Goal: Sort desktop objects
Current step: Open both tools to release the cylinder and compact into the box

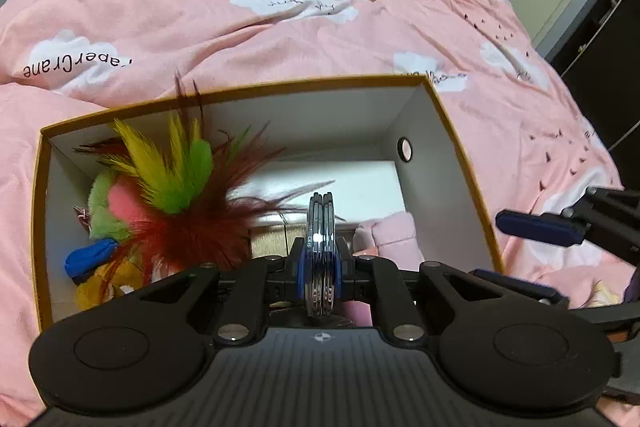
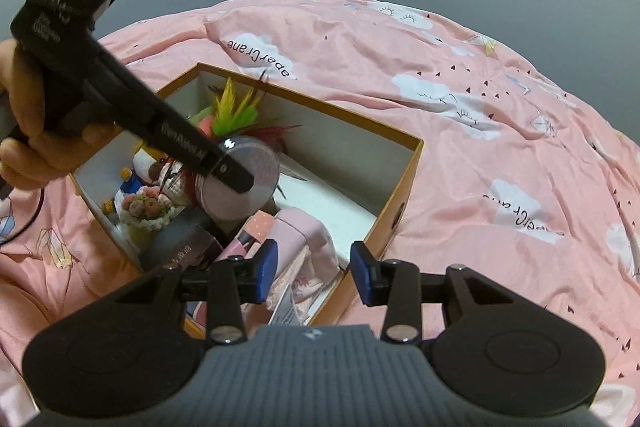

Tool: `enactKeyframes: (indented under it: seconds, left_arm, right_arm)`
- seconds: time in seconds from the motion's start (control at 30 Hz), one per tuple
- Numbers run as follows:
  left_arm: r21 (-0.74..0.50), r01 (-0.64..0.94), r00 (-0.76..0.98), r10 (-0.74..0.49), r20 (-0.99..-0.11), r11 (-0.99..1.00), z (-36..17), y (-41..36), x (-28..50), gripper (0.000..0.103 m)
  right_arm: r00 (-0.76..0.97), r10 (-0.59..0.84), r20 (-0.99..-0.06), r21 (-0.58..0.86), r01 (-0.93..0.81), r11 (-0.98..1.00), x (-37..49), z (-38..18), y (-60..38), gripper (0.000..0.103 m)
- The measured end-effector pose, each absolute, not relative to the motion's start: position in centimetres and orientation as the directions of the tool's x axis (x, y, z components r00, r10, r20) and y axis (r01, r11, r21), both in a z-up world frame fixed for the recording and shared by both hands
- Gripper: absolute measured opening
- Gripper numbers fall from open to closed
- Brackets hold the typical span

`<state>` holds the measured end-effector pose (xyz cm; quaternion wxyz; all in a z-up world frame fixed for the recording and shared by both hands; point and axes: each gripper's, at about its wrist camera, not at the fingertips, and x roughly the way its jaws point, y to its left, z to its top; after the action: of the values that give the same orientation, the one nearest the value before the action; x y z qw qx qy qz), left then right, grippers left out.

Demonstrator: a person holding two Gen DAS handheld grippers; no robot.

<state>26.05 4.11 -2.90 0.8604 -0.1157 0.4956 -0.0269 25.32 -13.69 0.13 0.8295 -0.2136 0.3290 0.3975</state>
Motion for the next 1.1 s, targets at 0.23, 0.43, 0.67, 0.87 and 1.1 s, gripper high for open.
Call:
enactKeyframes:
  seconds: [0.23,0.43,0.67,0.87,1.1]
  left_arm:
    - [-0.276,-0.082,0.480,-0.204,-0.853,0.958,-4.1,3.8,26.2,0.015]
    - [-0.281,-0.114,0.465,-0.199,-0.863,0.953,-5.3,3.9,26.3,0.016]
    - [-0.330,-0.135,0.454,-0.237,-0.859,0.934,-5.3,4.9,26.3,0.018]
    - [-0.337,-0.116,0.527,-0.229,-0.818,0.934,-2.8,5.8,24.6,0.024]
    - [-0.192,-0.107,0.686,-0.068,-0.724,0.975,1.3,6.4,19.8,0.043]
  right_arm:
    - [0.465,0.512,-0.723,-0.079,-0.791,0.607,25.2,-0.4,-13.7,0.060]
    - [0.474,0.503,-0.723,-0.083,-0.782,0.618,25.3,-0.6,-13.4,0.069]
    - [0.472,0.498,-0.728,-0.095,-0.788,0.608,24.6,-0.7,-13.1,0.070]
    - [0.474,0.501,-0.725,-0.086,-0.783,0.616,23.9,-0.5,-12.9,0.078]
    - [0.504,0.509,-0.698,-0.039,-0.736,0.676,21.6,1.0,-12.4,0.093]
